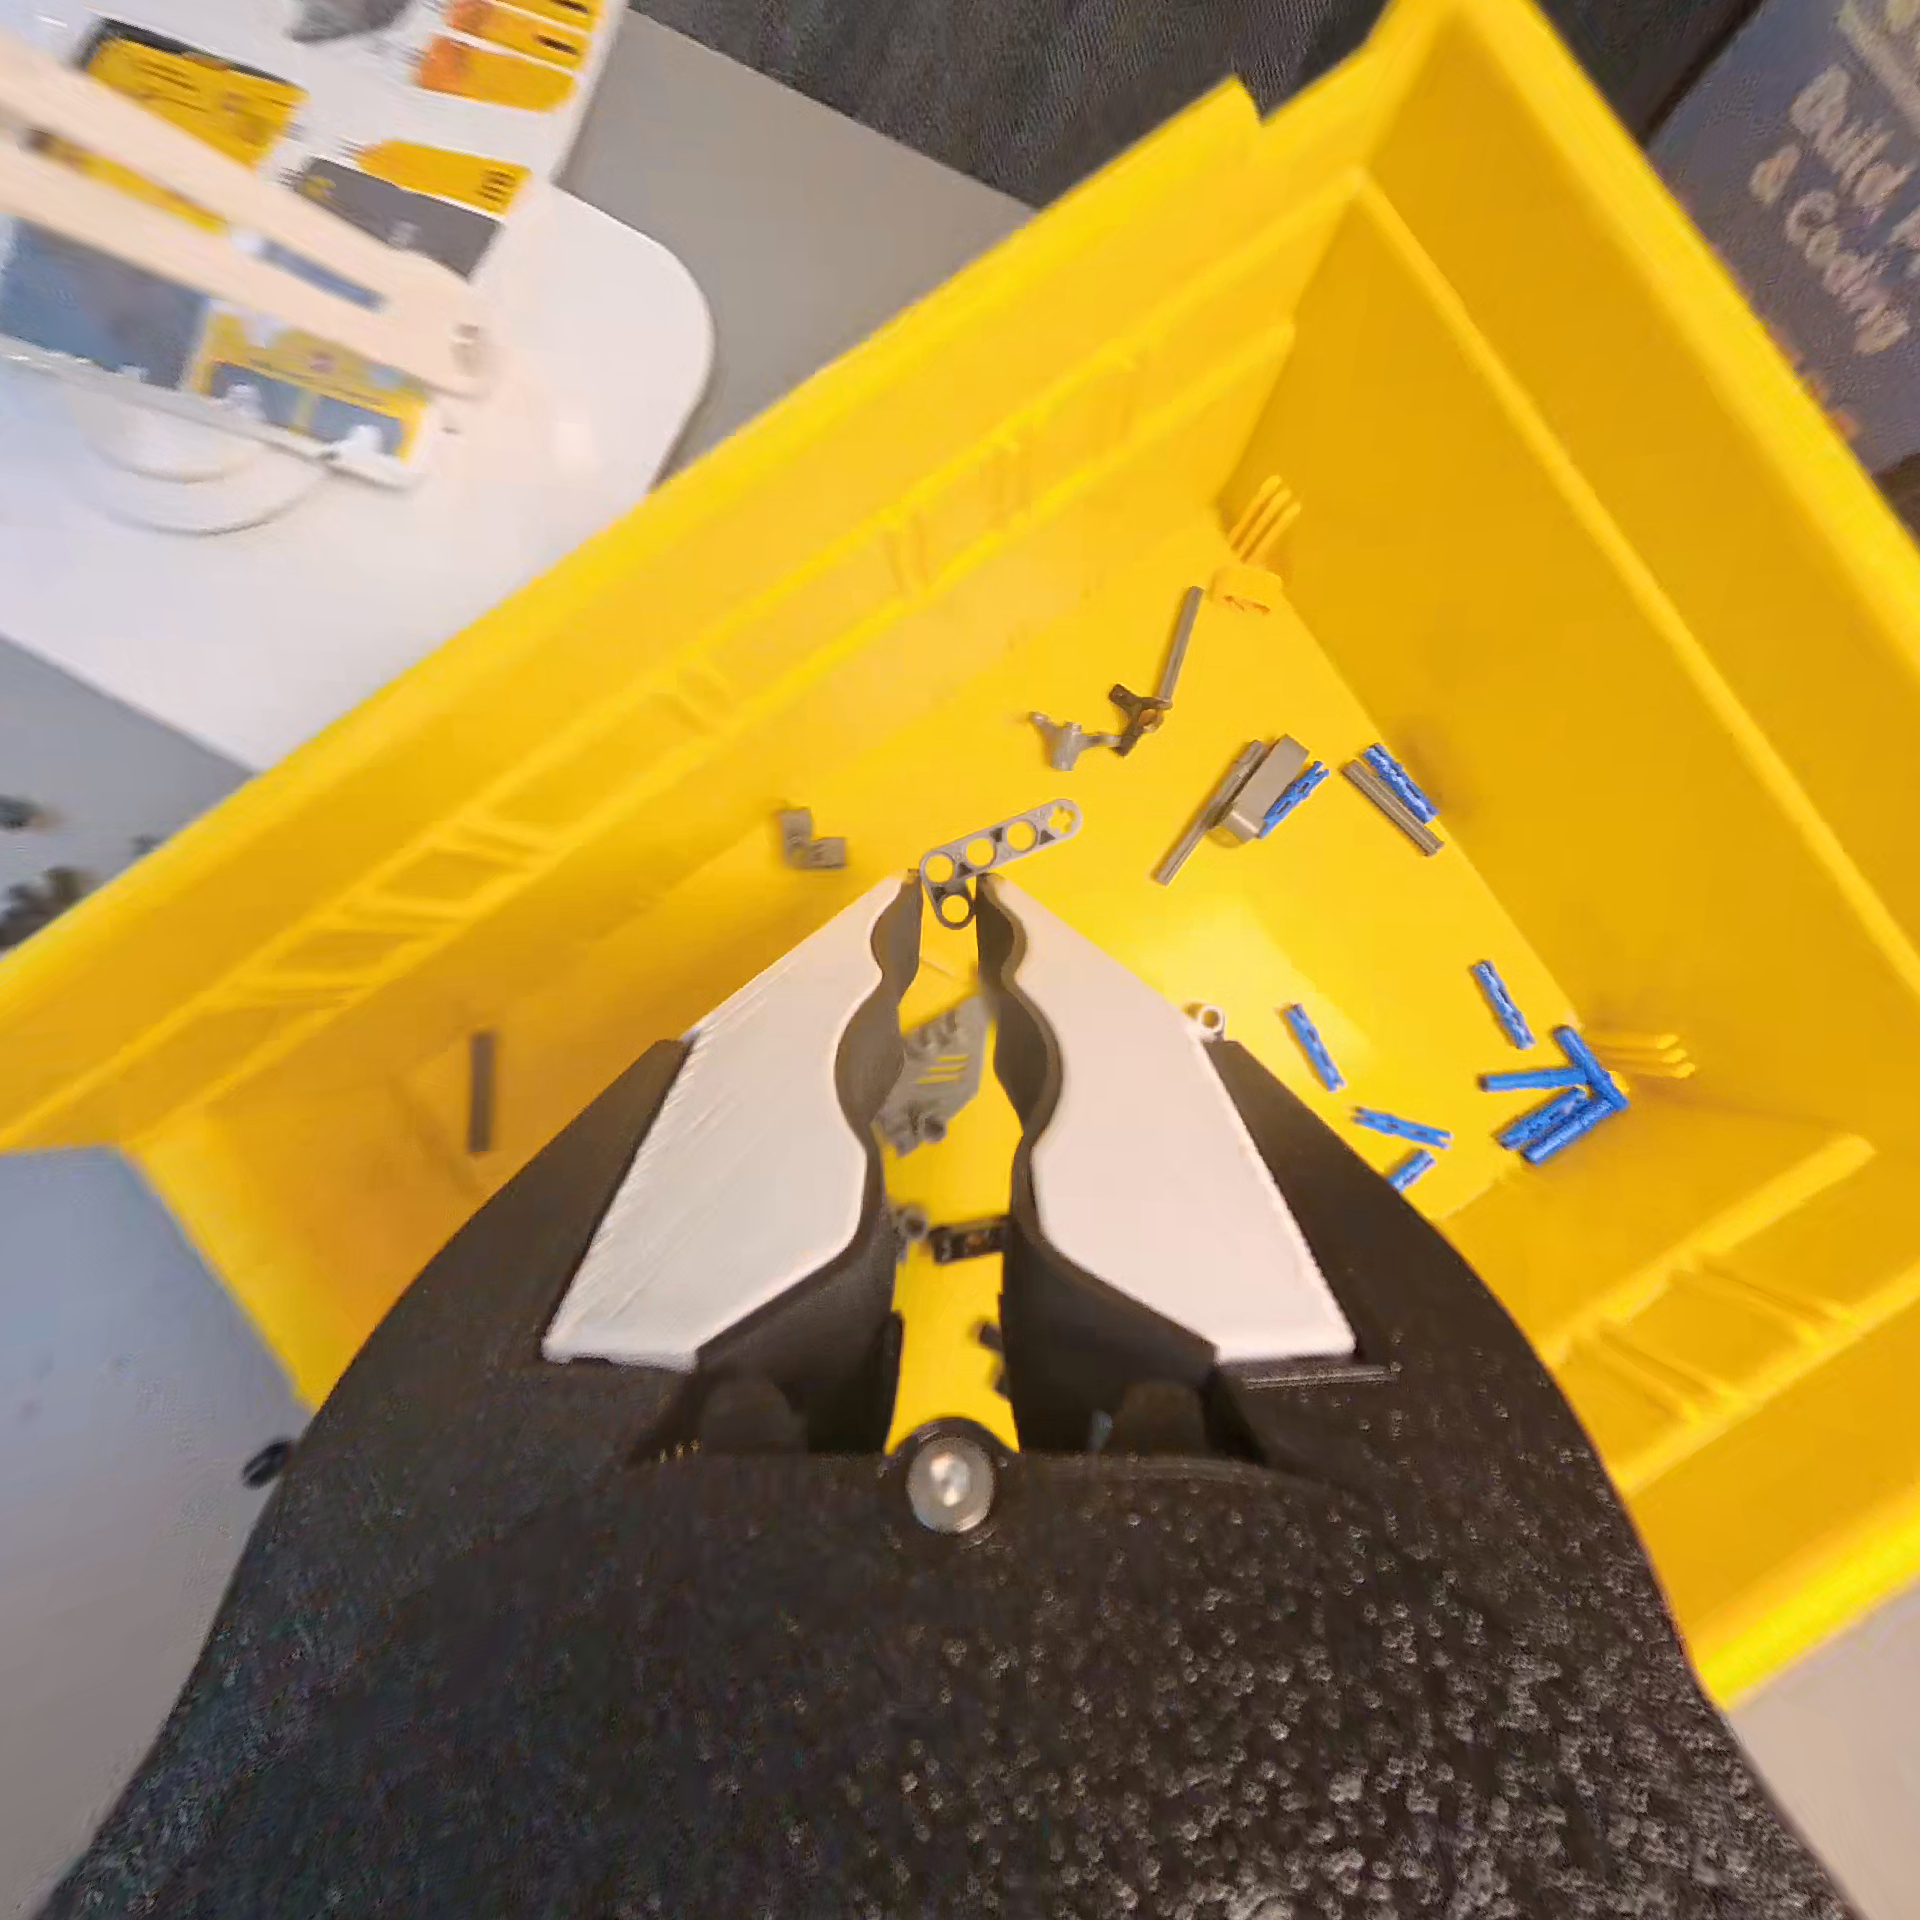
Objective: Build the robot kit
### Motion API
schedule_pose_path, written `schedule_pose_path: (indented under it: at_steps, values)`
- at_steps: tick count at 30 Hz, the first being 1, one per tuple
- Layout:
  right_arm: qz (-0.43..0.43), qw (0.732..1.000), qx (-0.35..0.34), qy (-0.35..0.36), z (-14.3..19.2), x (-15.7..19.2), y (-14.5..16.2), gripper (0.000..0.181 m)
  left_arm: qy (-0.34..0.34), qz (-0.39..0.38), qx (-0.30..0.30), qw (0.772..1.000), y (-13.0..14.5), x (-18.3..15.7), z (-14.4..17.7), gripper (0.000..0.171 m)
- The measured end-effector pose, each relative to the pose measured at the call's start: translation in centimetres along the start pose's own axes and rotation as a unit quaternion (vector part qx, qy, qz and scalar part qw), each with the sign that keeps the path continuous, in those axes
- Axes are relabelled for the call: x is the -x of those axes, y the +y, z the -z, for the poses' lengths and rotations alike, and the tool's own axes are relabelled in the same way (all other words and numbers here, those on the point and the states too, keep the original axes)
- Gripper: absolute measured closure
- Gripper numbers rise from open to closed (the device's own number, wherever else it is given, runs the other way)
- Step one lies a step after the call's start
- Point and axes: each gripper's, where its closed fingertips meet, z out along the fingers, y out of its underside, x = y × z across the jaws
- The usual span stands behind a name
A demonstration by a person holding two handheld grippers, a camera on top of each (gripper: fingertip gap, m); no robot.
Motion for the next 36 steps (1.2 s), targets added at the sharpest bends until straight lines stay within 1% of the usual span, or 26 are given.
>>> schedule_pose_path:
  at_steps: [2, 4, 5, 7, 9, 10, 12, 14, 16, 18, 21, 22, 23, 24, 26, 28, 29, 30, 33, 36]
  values:
    - [0.052, 0.998, -0.028, -0.016, 3.8, 2.9, 0.1, 0.172, 0.001, -0.002, -0.001, 1.0, -0.1, 0.0, 0.0, 0.125]
    - [0.142, 0.987, -0.051, -0.057, 7.5, 7.7, 1.5, 0.172, 0.009, 0.002, 0.002, 1.0, 0.0, -0.3, 0.0, 0.124]
    - [0.194, 0.975, -0.059, -0.095, 9.2, 11.0, 2.9, 0.172, 0.014, 0.003, 0.004, 1.0, 0.1, -0.5, -0.1, 0.124]
    - [0.28, 0.945, -0.053, -0.161, 11.7, 17.2, 6.9, 0.171, 0.027, 0.001, 0.009, 1.0, 0.4, -1.1, -0.3, 0.124]
    - [0.364, 0.908, -0.029, -0.207, 12.7, 22.3, 12.0, 0.171, 0.051, -0.009, 0.022, 0.998, 0.9, -2.2, -0.6, 0.125]
    - [0.4, 0.889, -0.017, -0.222, 12.7, 24.2, 14.5, 0.171, 0.065, -0.017, 0.033, 0.997, 1.2, -2.8, -0.8, 0.125]
    - [0.444, 0.86, 0.006, -0.251, 12.0, 27.3, 18.8, 0.171, 0.103, -0.032, 0.058, 0.992, 2.1, -4.5, -1.0, 0.125]
    - [0.466, 0.84, 0.018, -0.278, 11.3, 29.5, 21.7, 0.171, 0.15, -0.039, 0.09, 0.984, 3.2, -6.5, -1.1, 0.125]
    - [0.485, 0.822, 0.024, -0.298, 10.8, 30.9, 23.3, 0.171, 0.199, -0.045, 0.131, 0.97, 4.6, -8.6, -1.1, 0.124]
    - [0.5, 0.805, 0.031, -0.316, 10.4, 31.8, 24.1, 0.171, 0.24, -0.055, 0.182, 0.952, 6.2, -10.2, -1.2, 0.119]
    - [0.531, 0.782, 0.047, -0.323, 9.7, 32.3, 24.7, 0.171, 0.274, -0.076, 0.228, 0.931, 7.8, -11.8, -1.8, 0.12]
    - [0.543, 0.775, 0.052, -0.319, 9.4, 32.2, 24.7, 0.171, 0.278, -0.087, 0.239, 0.926, 8.3, -12.1, -2.1, 0.122]
    - [0.551, 0.768, 0.054, -0.322, 9.4, 32.3, 24.8, 0.171, 0.272, -0.099, 0.244, 0.926, 8.5, -12.2, -2.5, 0.129]
    - [0.557, 0.764, 0.053, -0.322, 9.3, 32.4, 24.6, 0.171, 0.265, -0.111, 0.244, 0.926, 8.6, -12.2, -2.9, 0.135]
    - [0.567, 0.757, 0.055, -0.321, 9.2, 32.4, 24.6, 0.17, 0.263, -0.124, 0.247, 0.924, 8.5, -12.3, -3.3, 0.142]
    - [0.568, 0.756, 0.053, -0.323, 9.1, 32.4, 24.5, 0.167, 0.26, -0.133, 0.25, 0.923, 8.4, -12.3, -3.7, 0.149]
    - [0.565, 0.757, 0.052, -0.324, 9.1, 32.3, 24.4, 0.166, 0.255, -0.135, 0.249, 0.924, 8.3, -12.2, -4.0, 0.161]
    - [0.563, 0.759, 0.05, -0.324, 9.1, 32.3, 24.4, 0.165, 0.245, -0.138, 0.247, 0.927, 8.3, -12.0, -4.3, 0.164]
    - [0.555, 0.766, 0.039, -0.322, 8.9, 32.1, 24.2, 0.164, 0.226, -0.125, 0.247, 0.934, 8.2, -11.3, -5.0, 0.165]
    - [0.536, 0.78, 0.021, -0.322, 9.0, 31.8, 23.8, 0.163, 0.195, -0.109, 0.252, 0.942, 8.0, -9.9, -6.0, 0.165]
